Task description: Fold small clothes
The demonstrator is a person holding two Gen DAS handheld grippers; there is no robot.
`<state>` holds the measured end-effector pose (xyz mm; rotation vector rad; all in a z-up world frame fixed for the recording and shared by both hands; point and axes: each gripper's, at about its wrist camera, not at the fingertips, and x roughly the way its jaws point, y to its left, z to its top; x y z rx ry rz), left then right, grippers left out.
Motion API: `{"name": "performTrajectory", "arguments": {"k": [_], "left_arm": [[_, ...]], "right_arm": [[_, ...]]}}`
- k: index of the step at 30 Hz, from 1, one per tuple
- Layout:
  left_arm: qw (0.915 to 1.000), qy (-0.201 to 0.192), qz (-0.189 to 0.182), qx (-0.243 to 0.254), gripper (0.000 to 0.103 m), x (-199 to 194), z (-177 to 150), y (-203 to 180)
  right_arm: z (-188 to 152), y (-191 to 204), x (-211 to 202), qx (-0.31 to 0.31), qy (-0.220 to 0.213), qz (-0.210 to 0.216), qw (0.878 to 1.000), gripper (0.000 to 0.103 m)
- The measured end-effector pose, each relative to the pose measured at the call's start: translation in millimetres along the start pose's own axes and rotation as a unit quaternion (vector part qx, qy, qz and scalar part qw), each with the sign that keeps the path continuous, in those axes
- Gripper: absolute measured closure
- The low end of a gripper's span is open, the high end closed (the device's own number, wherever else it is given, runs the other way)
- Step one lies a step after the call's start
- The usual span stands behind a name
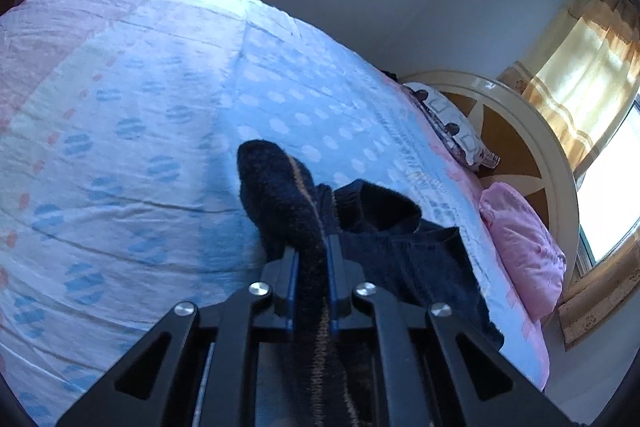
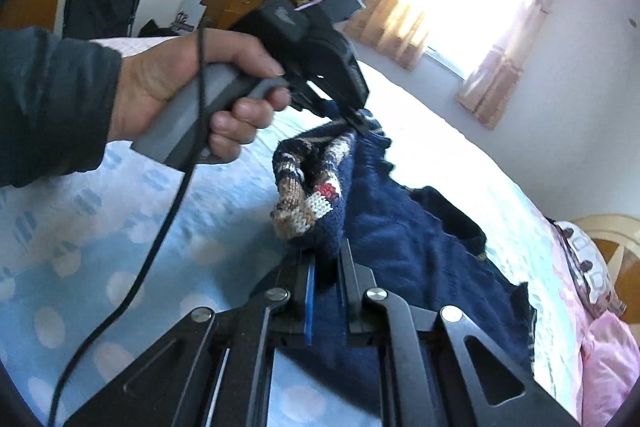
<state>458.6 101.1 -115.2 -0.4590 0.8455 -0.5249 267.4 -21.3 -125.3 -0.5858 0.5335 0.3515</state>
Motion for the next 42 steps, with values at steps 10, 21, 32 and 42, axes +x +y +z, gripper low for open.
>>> {"name": "performTrajectory", "arguments": {"k": [10, 21, 32, 42], "left_arm": [[0.9993, -0.021, -0.009, 0.029, 0.092, 5, 11, -55], [0.9982, -0.013, -0.023, 0.053, 0.092, 32, 14, -105], [0.9955, 0.003, -0.037, 0.087, 0.092, 67, 13, -160], [0.9892, 0.031, -0.048, 0.135, 0.092, 112, 2, -219]], "right_arm": [[-10, -46, -29, 0.052, -0.034, -0.033, 0.998, 0.095], [-32, -92, -40, 0.105, -0.034, -0.060, 0.992, 0.095], [-60, -134, -56, 0.165, -0.026, -0.078, 0.983, 0.095], [-95, -174, -72, 0.210, -0.009, -0.097, 0.973, 0.095]]}}
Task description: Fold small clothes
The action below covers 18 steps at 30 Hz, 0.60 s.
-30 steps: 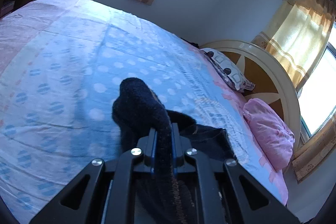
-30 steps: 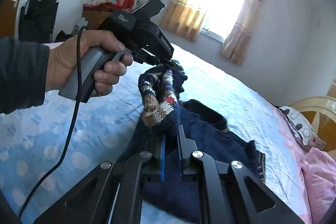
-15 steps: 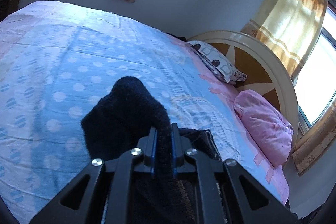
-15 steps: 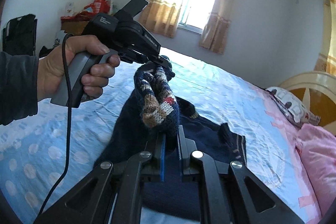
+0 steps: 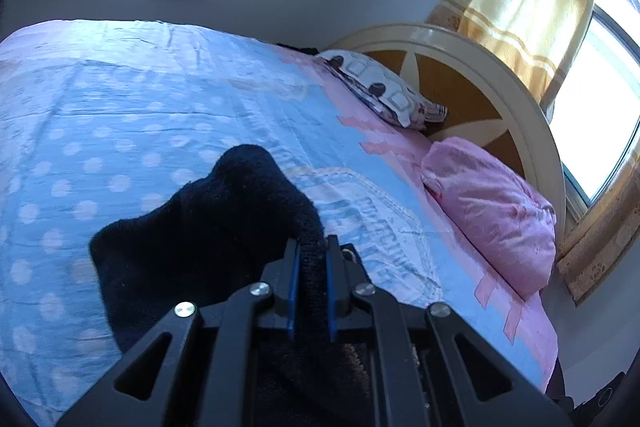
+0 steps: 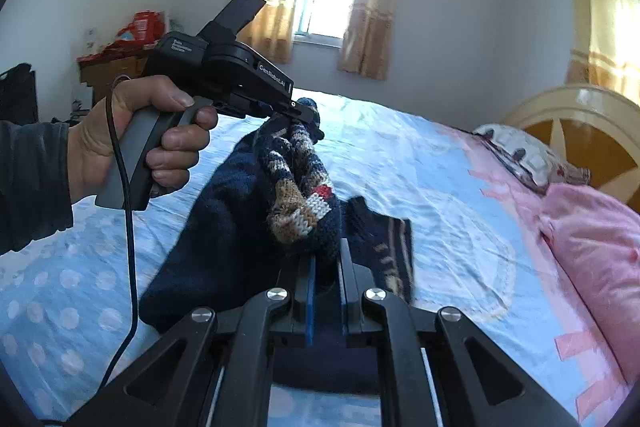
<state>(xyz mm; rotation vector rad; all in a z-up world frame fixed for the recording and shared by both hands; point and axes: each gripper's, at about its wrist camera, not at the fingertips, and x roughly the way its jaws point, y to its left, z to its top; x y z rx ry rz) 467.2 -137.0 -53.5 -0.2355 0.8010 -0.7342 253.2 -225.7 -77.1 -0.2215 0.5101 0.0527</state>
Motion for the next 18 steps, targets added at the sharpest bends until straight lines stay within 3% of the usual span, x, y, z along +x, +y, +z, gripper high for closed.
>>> {"name": "performTrajectory", "arguments": {"k": [9, 18], "left_arm": [[0.9986, 0.039, -0.008, 0.034, 0.092, 43, -11, -34], [0.9949, 0.072, -0.008, 0.071, 0.094, 79, -21, -67]], "right_arm": [[-28, -33, 0, 0.039, 0.033, -0.011, 0.999, 0.095], [-61, -62, 7, 0.107, 0.083, 0.006, 0.991, 0.095]]}}
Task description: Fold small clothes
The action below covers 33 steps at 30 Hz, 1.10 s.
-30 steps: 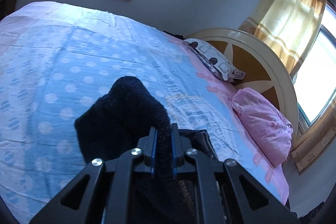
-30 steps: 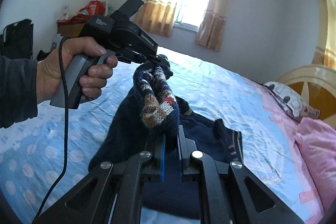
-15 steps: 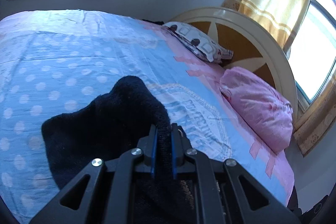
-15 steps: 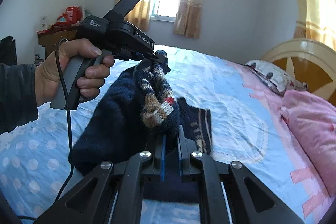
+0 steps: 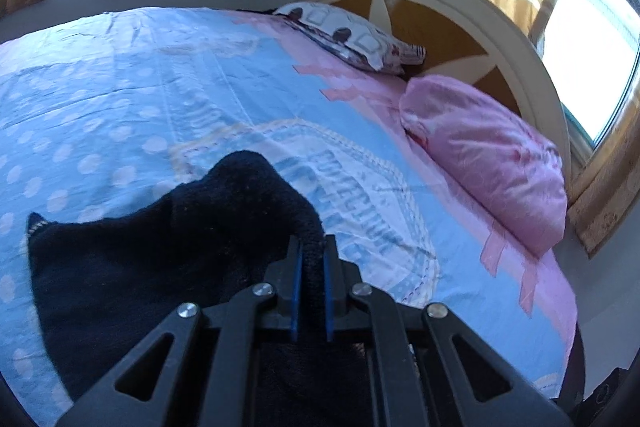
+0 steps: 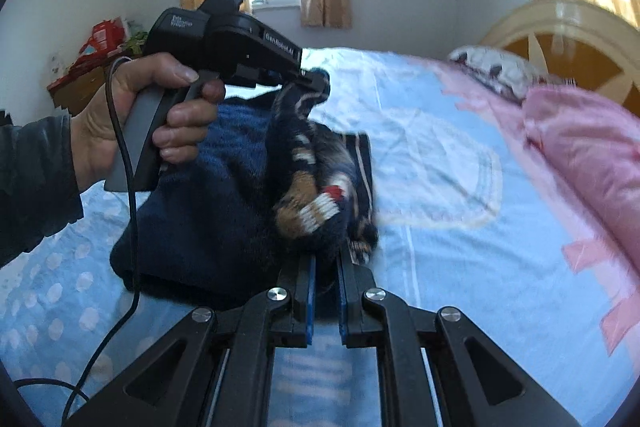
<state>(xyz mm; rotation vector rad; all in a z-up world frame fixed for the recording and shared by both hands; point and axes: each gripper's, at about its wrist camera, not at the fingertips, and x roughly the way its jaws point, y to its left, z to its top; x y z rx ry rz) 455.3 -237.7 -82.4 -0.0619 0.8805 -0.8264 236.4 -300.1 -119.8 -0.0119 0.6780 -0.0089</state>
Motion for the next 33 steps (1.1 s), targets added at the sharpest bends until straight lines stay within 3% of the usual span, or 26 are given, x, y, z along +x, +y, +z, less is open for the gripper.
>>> {"name": "performTrajectory", "arguments": {"k": [3, 5, 7, 10, 12, 13, 15, 17, 21, 23, 27, 30, 31, 32, 33], "left_arm": [[0.9997, 0.015, 0.016, 0.014, 0.092, 18, -5, -8], [0.9992, 0.017, 0.031, 0.018, 0.084, 24, -7, -11], [0.9981, 0.016, 0.052, 0.030, 0.057, 18, -9, -18], [0.9957, -0.022, 0.066, 0.062, 0.032, -9, -11, -27], [0.9932, -0.051, 0.068, 0.080, 0.023, -37, -18, -28], [0.9924, -0.057, 0.071, 0.083, 0.017, -47, -22, -26], [0.9905, -0.062, 0.087, 0.086, 0.014, -70, -38, -18], [0.9886, -0.058, 0.108, 0.087, 0.012, -84, -56, -7], [0.9877, -0.037, 0.129, 0.080, 0.012, -95, -102, 11], [0.9886, -0.030, 0.129, 0.071, 0.012, -97, -121, 15], [0.9915, -0.026, 0.123, 0.036, 0.012, -94, -143, 25], [0.9913, -0.025, 0.127, 0.026, 0.012, -92, -153, 30], [0.9915, -0.023, 0.126, 0.022, 0.012, -90, -156, 31], [0.9919, -0.021, 0.124, 0.019, 0.012, -89, -156, 32], [0.9926, -0.021, 0.119, 0.015, 0.012, -90, -157, 34]], "right_arm": [[-11, -9, 6, 0.032, 0.020, 0.011, 0.999, 0.095], [-18, -15, 12, 0.054, 0.035, 0.016, 0.998, 0.095], [-21, -22, 17, 0.070, 0.049, 0.027, 0.996, 0.095], [-22, -33, 21, 0.098, 0.059, 0.041, 0.993, 0.094], [-25, -39, 26, 0.115, 0.073, 0.055, 0.989, 0.093], [-26, -43, 25, 0.124, 0.076, 0.063, 0.987, 0.088], [-25, -47, 20, 0.128, 0.075, 0.062, 0.987, 0.078], [-21, -54, 9, 0.127, 0.067, 0.046, 0.989, 0.054], [6, -75, -7, 0.139, 0.034, 0.032, 0.989, 0.051], [36, -74, -1, 0.124, 0.021, 0.040, 0.991, 0.052], [90, -71, 54, 0.145, 0.059, 0.136, 0.978, 0.052], [117, -73, 123, 0.170, 0.101, 0.137, 0.971, 0.052], [120, -72, 139, 0.178, 0.112, 0.144, 0.967, 0.058], [119, -74, 159, 0.197, 0.130, 0.159, 0.959, 0.083], [116, -75, 170, 0.211, 0.142, 0.170, 0.952, 0.094]]}}
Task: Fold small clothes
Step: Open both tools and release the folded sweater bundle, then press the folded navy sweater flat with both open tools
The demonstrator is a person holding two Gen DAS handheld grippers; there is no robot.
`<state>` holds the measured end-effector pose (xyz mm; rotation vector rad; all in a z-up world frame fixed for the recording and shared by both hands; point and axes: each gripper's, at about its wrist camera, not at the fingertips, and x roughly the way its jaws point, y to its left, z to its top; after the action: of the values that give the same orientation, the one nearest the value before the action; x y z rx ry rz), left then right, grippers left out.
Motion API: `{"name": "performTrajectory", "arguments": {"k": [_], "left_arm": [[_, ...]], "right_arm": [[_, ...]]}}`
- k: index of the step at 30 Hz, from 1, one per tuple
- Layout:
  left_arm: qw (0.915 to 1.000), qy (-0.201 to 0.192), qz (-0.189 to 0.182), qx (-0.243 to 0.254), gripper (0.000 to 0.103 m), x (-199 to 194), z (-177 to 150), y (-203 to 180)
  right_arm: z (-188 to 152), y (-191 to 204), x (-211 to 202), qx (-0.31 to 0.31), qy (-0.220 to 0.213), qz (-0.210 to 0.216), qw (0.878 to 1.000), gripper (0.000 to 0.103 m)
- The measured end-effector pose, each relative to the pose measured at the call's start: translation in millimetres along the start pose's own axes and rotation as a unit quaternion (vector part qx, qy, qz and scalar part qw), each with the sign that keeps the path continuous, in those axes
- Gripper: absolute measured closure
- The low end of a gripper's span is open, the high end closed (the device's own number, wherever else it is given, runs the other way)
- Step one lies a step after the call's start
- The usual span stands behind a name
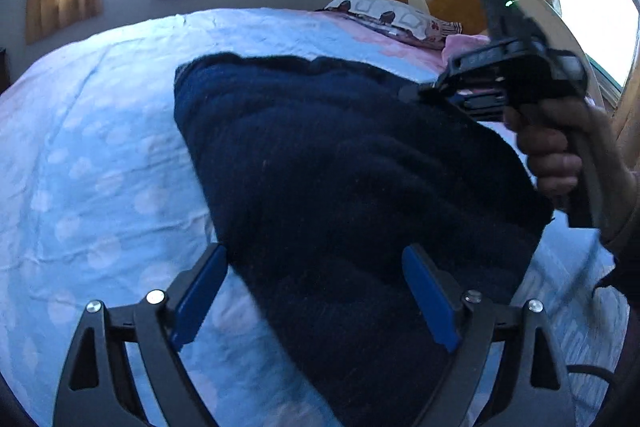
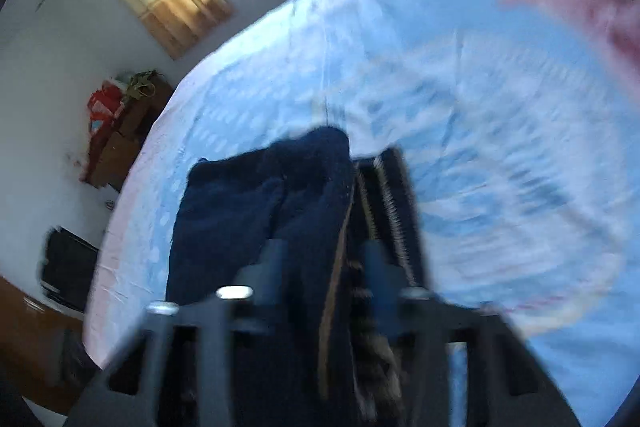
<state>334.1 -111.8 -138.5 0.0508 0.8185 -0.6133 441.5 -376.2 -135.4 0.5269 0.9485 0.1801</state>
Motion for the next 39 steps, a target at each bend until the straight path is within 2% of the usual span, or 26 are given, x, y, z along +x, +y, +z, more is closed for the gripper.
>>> {"name": "performTrajectory", "arguments": {"k": [2, 3, 4, 7, 10, 12, 14, 17, 20, 22, 24, 26, 28, 30, 31, 33, 35, 37, 39], "left_arm": [[0.9999, -0.006, -0.009, -0.005, 0.011, -2, -2, 2], [0.9999, -0.009, -0.014, -0.004, 0.009, -2, -3, 2], [0.9998, -0.010, -0.018, -0.003, 0.008, 0, -5, 2], [0.9997, -0.008, -0.023, 0.002, 0.008, 4, -9, -1], [0.9996, -0.010, -0.023, 0.011, 0.004, 4, -9, -5], [0.9996, -0.004, -0.024, 0.011, 0.003, 5, -9, -6], [0.9997, -0.004, -0.024, 0.004, 0.003, 5, -9, -3], [0.9997, -0.013, -0.022, -0.003, 0.003, 2, -10, 0], [0.9993, -0.032, -0.015, -0.013, 0.003, -8, -8, 2], [0.9984, -0.051, -0.007, -0.023, 0.000, -14, 1, 2], [0.9979, -0.058, 0.001, -0.030, 0.000, -15, 15, 4], [0.9973, -0.063, 0.018, -0.032, 0.000, -15, 26, 7], [0.9964, -0.053, 0.058, -0.033, 0.000, -4, 35, 11], [0.9951, -0.007, 0.095, -0.024, 0.000, 23, 41, 16], [0.9946, 0.009, 0.102, -0.019, 0.000, 33, 39, 20], [0.9961, 0.017, 0.081, -0.031, 0.000, 45, 35, 29], [0.9965, 0.012, 0.062, -0.054, 0.000, 40, 37, 34], [0.9962, -0.010, 0.065, -0.057, 0.000, 30, 42, 35], [0.9950, -0.040, 0.071, -0.058, 0.000, 21, 50, 39]], "right_arm": [[-3, -3, 3, 0.011, -0.011, 0.004, 1.000, 0.095], [-7, -1, -1, 0.003, -0.022, -0.004, 1.000, 0.095], [-13, 0, -9, -0.003, -0.038, -0.029, 0.999, 0.096], [-24, -15, -25, 0.026, -0.061, -0.051, 0.996, 0.096], [-28, -32, -6, 0.036, -0.036, -0.069, 0.996, 0.095], [-27, -39, 0, 0.046, -0.034, -0.059, 0.997, 0.092], [-27, -39, -8, 0.053, -0.043, -0.059, 0.996, 0.066], [-33, -27, -41, 0.037, -0.088, -0.075, 0.993, 0.064], [-53, 7, -75, -0.040, -0.114, -0.050, 0.991, 0.064], [-70, 32, -80, -0.100, -0.105, -0.033, 0.989, 0.064], [-87, 47, -71, -0.147, -0.074, -0.025, 0.986, 0.064], [-99, 51, -57, -0.176, -0.057, -0.049, 0.982, 0.064], [-104, 38, -46, -0.163, -0.051, -0.078, 0.982, 0.064], [-102, 15, -38, -0.114, -0.029, -0.068, 0.991, 0.064], [-102, 7, -36, -0.102, -0.028, -0.061, 0.992, 0.064], [-104, 4, -38, -0.104, -0.032, -0.058, 0.992, 0.064], [-107, 12, -41, -0.120, -0.022, -0.077, 0.990, 0.064], [-105, 22, -49, -0.137, -0.025, -0.087, 0.986, 0.063], [-99, 33, -58, -0.148, -0.050, -0.081, 0.984, 0.057]]}}
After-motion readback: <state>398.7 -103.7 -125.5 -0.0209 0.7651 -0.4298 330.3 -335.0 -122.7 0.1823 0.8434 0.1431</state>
